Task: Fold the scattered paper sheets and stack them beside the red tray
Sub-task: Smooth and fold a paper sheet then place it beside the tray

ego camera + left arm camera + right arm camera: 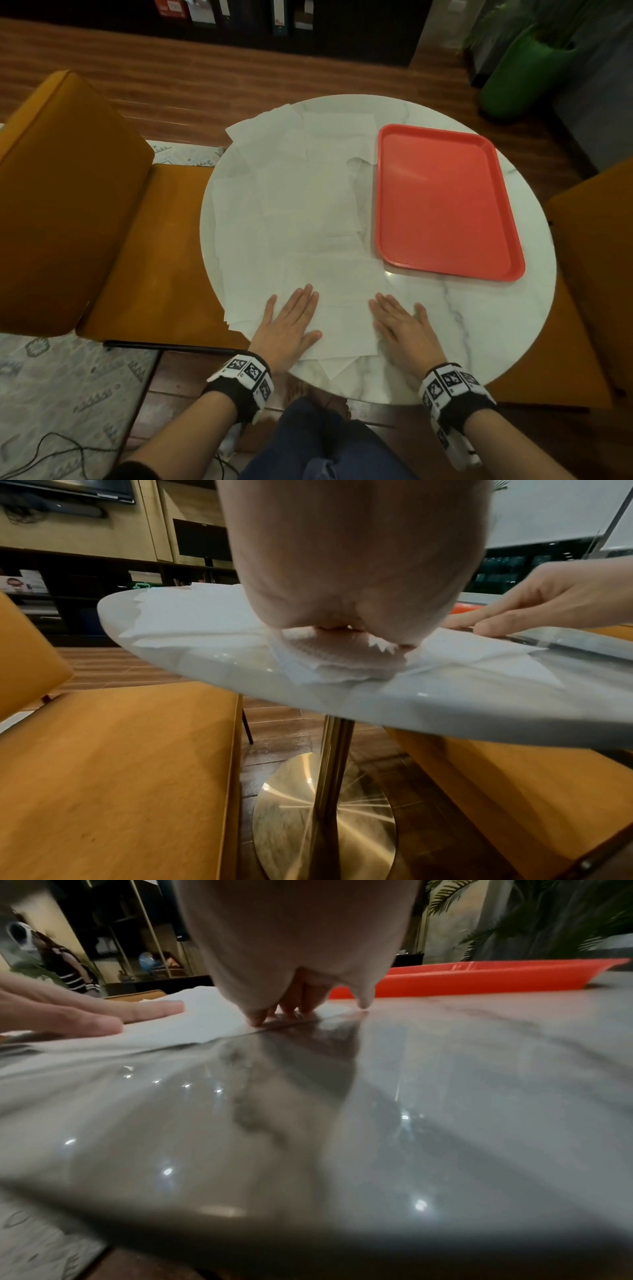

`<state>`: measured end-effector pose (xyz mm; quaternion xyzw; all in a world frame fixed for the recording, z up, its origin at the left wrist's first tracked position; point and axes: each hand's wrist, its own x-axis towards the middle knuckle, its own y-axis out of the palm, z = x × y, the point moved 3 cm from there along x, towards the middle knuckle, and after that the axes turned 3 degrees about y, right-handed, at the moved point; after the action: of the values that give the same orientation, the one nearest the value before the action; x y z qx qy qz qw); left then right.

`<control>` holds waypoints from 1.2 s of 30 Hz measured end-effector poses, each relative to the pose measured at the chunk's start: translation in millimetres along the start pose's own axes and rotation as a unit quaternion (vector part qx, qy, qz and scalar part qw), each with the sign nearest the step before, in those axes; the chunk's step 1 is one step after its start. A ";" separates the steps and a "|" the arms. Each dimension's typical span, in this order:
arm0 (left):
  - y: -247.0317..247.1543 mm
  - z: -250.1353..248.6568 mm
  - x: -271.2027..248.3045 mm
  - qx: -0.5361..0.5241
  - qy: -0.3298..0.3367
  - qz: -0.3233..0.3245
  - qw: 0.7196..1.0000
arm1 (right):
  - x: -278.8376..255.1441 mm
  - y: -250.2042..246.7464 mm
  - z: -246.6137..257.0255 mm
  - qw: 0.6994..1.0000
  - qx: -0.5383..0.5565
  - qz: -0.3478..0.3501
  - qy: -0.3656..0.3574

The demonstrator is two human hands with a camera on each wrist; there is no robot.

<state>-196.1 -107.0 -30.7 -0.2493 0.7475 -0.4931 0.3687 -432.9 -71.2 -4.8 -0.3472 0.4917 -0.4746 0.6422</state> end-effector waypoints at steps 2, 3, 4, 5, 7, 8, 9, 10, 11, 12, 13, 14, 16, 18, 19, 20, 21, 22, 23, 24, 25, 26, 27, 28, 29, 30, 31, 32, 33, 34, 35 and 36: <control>1.1 0.0 -0.6 -0.002 -0.003 -0.026 1.000 | 2.9 -1.9 0.6 0.998 -0.020 -0.059 -0.027; 0.7 -0.2 -1.2 -0.008 -0.006 -0.030 0.999 | 5.1 -0.9 0.6 0.996 -0.027 -0.084 -0.034; 0.1 -0.4 -1.6 -0.016 -0.009 -0.028 0.999 | 8.5 -0.9 2.3 0.993 -0.028 -0.109 -0.031; -1.8 -1.0 -2.3 -0.020 -0.015 -0.020 0.999 | 11.9 -2.5 5.1 0.992 -0.031 -0.120 -0.026; -7.5 -3.3 -3.4 -0.013 -0.035 -0.006 0.999 | 18.7 -3.8 9.5 0.991 -0.048 -0.127 -0.024; -10.2 -4.5 -2.8 -0.006 -0.039 -0.012 0.999 | 21.2 -4.0 10.6 0.991 -0.060 -0.121 -0.022; -12.5 -5.8 -1.3 -0.004 -0.040 -0.025 0.999 | 23.2 -4.9 11.2 0.991 -0.071 -0.115 -0.022; -16.2 -6.9 0.7 -0.002 -0.039 -0.048 0.998 | 25.5 -5.2 11.1 0.990 -0.073 -0.118 -0.026; -20.0 -7.9 3.1 0.000 -0.039 -0.067 0.997 | 27.5 -6.3 11.0 0.990 -0.066 -0.123 -0.032; -24.9 -9.5 5.8 0.003 -0.040 -0.086 0.995 | 29.3 -6.8 10.5 0.990 -0.053 -0.125 -0.039; -28.3 -10.5 8.8 0.007 -0.044 -0.095 0.995 | 30.7 -7.0 9.7 0.991 -0.037 -0.120 -0.048; -30.7 -11.5 12.4 0.013 -0.047 -0.101 0.994 | 31.9 -7.2 8.9 0.992 -0.012 -0.111 -0.055; -33.8 -13.8 20.5 0.020 -0.051 -0.102 0.993 | 33.6 -10.4 5.7 0.992 0.066 -0.098 -0.038; -34.3 -17.8 29.0 0.013 -0.041 -0.101 0.994 | 33.0 -14.5 1.1 0.986 0.142 -0.092 0.005; -33.8 -20.6 33.5 0.006 -0.031 -0.099 0.995 | 31.8 -16.5 -0.8 0.981 0.164 -0.102 0.021; -32.5 -23.4 37.3 0.001 -0.020 -0.089 0.996 | 30.3 -18.6 -1.0 0.979 0.169 -0.108 0.029; -31.9 -26.6 40.6 0.000 -0.010 -0.073 0.997 | 29.4 -19.8 0.3 0.984 0.146 -0.100 0.026; -31.7 -29.3 43.3 0.002 0.001 -0.063 0.998 | 28.9 -19.8 2.1 0.991 0.104 -0.078 0.017; -31.9 -31.3 45.1 0.007 0.007 -0.060 0.998 | 28.6 -20.2 4.9 0.997 0.056 -0.057 0.002; -32.2 -32.8 46.4 0.013 0.007 -0.060 0.998 | 28.1 -19.6 7.2 0.999 0.018 -0.040 -0.011; -32.2 -33.4 47.6 0.020 0.003 -0.053 0.998 | 28.3 -18.5 8.9 0.999 0.002 -0.036 -0.021; -31.8 -33.5 48.7 0.027 -0.001 -0.047 0.999 | 28.5 -18.1 9.5 0.999 0.002 -0.042 -0.023; -32.2 -33.4 49.0 0.034 -0.005 -0.041 0.999 | 29.3 -17.7 9.1 0.998 0.008 -0.053 -0.023; -32.7 -33.3 49.4 0.041 -0.009 -0.036 0.998 | 30.6 -17.9 9.3 0.998 0.006 -0.063 -0.024; -33.2 -33.5 49.5 0.050 -0.011 -0.031 0.998 | 32.2 -18.2 9.9 0.997 -0.004 -0.068 -0.026; -33.2 -33.6 49.7 0.055 -0.013 -0.028 0.998 | 33.5 -18.7 10.3 0.997 -0.018 -0.069 -0.028; -33.3 -33.8 49.5 0.055 -0.015 -0.026 0.998 | 34.8 -19.7 11.0 0.997 -0.032 -0.067 -0.028; -33.3 -33.8 49.4 0.054 -0.015 -0.025 0.998 | 35.8 -20.3 11.3 0.997 -0.041 -0.064 -0.027; -34.3 -34.1 49.3 0.052 -0.016 -0.026 0.998 | 36.9 -21.2 12.1 0.997 -0.043 -0.064 -0.027; -36.1 -34.0 49.7 0.048 -0.017 -0.030 0.998 | 37.8 -22.3 12.7 0.996 -0.041 -0.070 -0.026; -39.6 -34.1 50.0 0.038 -0.018 -0.042 0.998 | 38.1 -25.1 13.7 0.996 -0.034 -0.083 -0.024; -44.2 -33.4 50.6 0.023 -0.022 -0.060 0.998 | 37.5 -29.4 15.2 0.994 -0.019 -0.106 -0.022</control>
<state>-252.9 -143.0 2.5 -0.2956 0.7115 -0.5261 0.3601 -423.8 -116.2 14.9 -0.4200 0.4462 -0.5231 0.5923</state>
